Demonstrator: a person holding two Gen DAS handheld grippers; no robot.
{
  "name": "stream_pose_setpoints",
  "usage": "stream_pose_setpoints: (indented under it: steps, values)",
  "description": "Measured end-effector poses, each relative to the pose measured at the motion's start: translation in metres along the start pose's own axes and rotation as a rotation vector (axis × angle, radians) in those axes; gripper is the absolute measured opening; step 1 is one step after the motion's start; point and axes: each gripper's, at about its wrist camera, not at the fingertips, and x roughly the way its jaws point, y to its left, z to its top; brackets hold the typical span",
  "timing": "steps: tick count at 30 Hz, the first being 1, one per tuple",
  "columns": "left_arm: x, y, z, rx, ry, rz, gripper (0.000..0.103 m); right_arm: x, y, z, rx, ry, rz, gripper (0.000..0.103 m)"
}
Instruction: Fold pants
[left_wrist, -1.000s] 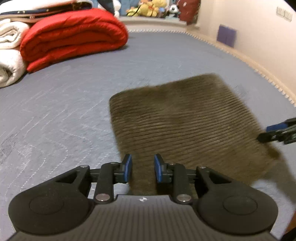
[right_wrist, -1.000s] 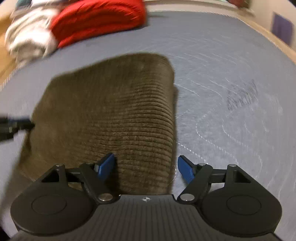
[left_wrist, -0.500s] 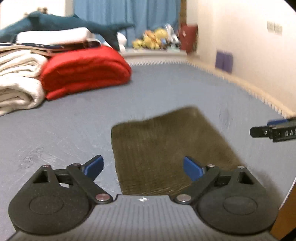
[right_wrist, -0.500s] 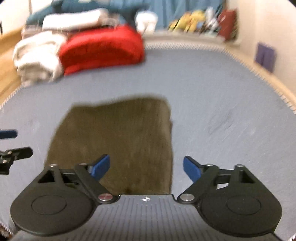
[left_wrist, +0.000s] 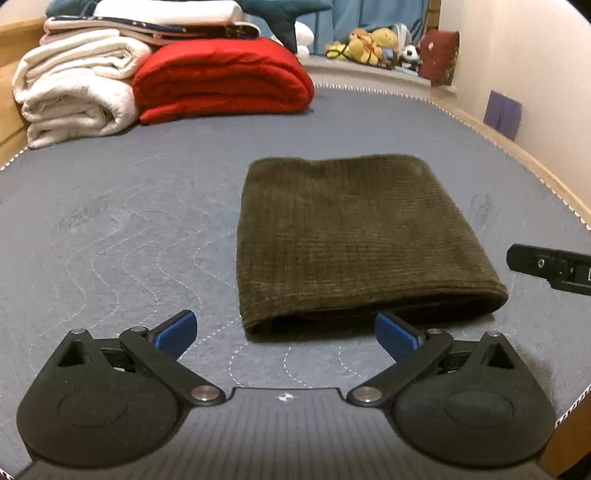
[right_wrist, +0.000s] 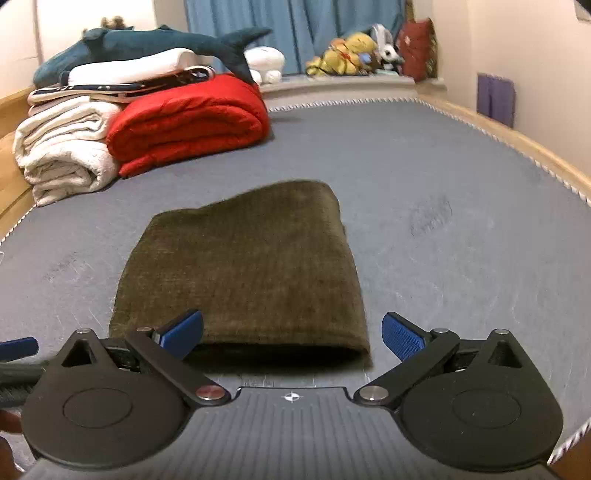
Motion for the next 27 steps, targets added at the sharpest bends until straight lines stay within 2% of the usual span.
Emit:
stream_pose_setpoints:
  steps: [3,8,13,27]
  values:
    - [0.002,0.007,0.003,-0.036,0.002,-0.010,0.103,0.005,0.005,0.000,-0.020,0.012,-0.053,0.102]
    - [0.004,0.009,0.002,-0.054,-0.006,0.001,0.103,0.017,0.009,-0.002,0.022,0.089,-0.039,0.102]
    - [0.008,0.008,0.004,-0.058,-0.001,-0.010,0.103,0.022,0.021,-0.005,-0.039,0.089,-0.036,0.102]
    - [0.011,0.003,0.002,-0.041,-0.003,-0.043,0.103,0.019,0.028,-0.004,-0.066,0.092,-0.017,0.102]
